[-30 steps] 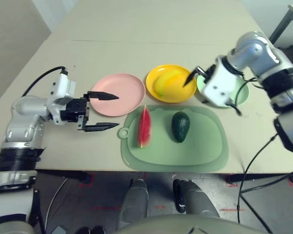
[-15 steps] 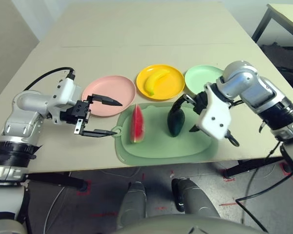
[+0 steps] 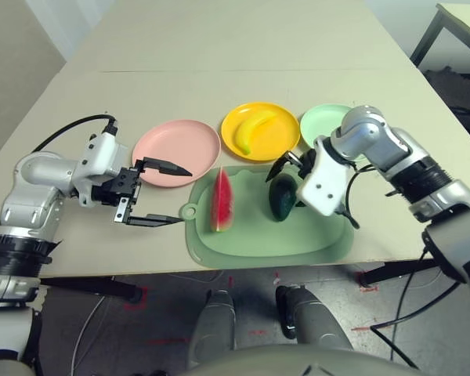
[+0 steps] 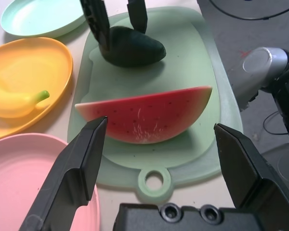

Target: Place the fruits into color-matched plates.

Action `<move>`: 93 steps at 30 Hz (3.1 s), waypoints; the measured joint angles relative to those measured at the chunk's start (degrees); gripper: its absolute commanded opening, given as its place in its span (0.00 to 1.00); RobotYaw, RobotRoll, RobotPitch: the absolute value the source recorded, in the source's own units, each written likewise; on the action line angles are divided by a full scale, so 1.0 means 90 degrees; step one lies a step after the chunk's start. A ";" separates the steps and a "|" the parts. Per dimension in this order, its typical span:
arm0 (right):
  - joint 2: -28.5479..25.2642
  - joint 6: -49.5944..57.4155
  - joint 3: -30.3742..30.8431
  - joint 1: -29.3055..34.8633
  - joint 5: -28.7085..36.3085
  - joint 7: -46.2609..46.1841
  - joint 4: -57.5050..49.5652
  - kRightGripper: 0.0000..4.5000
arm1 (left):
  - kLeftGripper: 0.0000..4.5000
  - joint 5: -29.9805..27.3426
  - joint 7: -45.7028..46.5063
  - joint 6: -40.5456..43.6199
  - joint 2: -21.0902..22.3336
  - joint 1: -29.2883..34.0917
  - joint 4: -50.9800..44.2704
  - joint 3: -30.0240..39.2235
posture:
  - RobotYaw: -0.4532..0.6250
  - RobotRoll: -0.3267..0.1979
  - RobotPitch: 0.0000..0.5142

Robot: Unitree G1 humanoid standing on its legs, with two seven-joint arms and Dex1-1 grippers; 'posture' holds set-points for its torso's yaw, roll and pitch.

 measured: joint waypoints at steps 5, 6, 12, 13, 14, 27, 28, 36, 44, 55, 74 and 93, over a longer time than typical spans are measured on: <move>0.0017 0.0290 -0.0001 0.0091 -0.0025 0.0020 -0.0107 0.93 | 1.00 0.0048 -0.0002 0.0018 -0.0016 0.0068 -0.0008 0.0080 | 0.50 0.62 0.31; 0.0017 0.0395 -0.0001 0.0147 -0.0012 0.0041 -0.0180 0.90 | 1.00 0.0053 -0.0005 0.0018 -0.0018 0.0069 -0.0011 0.0099 | 0.50 0.62 0.31; -0.0009 0.0726 -0.0002 0.0299 0.0036 0.0163 -0.0504 0.41 | 1.00 0.0074 -0.0013 0.0013 -0.0043 0.0065 0.0008 0.0187 | 0.50 0.62 0.30; -0.0011 0.0737 -0.0002 0.0300 0.0038 0.0176 -0.0522 0.35 | 1.00 0.0077 -0.0013 0.0011 -0.0046 0.0063 0.0016 0.0187 | 0.50 0.62 0.29; -0.0019 0.0769 -0.0003 0.0300 0.0040 0.0185 -0.0536 0.27 | 1.00 0.0079 -0.0014 0.0003 -0.0050 0.0057 0.0028 0.0187 | 0.49 0.62 0.29; -0.0340 0.0895 -0.0146 0.0181 0.0019 0.0189 -0.0466 0.14 | 1.00 0.0190 -0.0016 -0.0050 -0.0200 -0.0087 0.0173 0.0172 | 0.48 0.62 0.29; -0.0479 0.0980 -0.0227 0.0073 0.0007 0.0193 -0.0425 0.22 | 1.00 0.0195 -0.0016 -0.0050 -0.0200 -0.0106 0.0194 0.0170 | 0.48 0.62 0.29; -0.1659 0.6817 -0.1888 0.0508 0.1344 0.0453 -0.3248 0.85 | 1.00 0.0195 -0.0021 -0.0077 -0.0182 -0.0149 0.0228 0.0147 | 0.46 0.62 0.33; -0.1213 1.3535 -0.2952 0.1627 0.3382 -0.0612 -0.7513 0.99 | 1.00 0.0181 -0.0024 -0.0084 -0.0171 -0.0167 0.0234 0.0024 | 0.42 0.62 0.36; -0.1104 1.0137 -0.1613 0.2492 0.3017 -0.1412 -0.6748 0.99 | 1.00 0.0095 -0.0025 -0.0084 0.0041 -0.0170 0.0279 -0.0174 | 0.46 0.62 0.35; 0.1542 1.4600 -0.3081 0.1654 0.3850 -0.3916 -0.6327 0.99 | 1.00 0.0081 -0.0025 -0.0029 0.0076 0.0265 0.0032 0.0249 | 0.48 0.62 0.36; 0.0826 1.4614 -0.2647 0.1934 0.5893 -0.5978 -0.6336 0.99 | 1.00 0.0108 -0.0026 -0.0076 0.0091 0.0184 0.0208 0.0239 | 0.48 0.62 0.36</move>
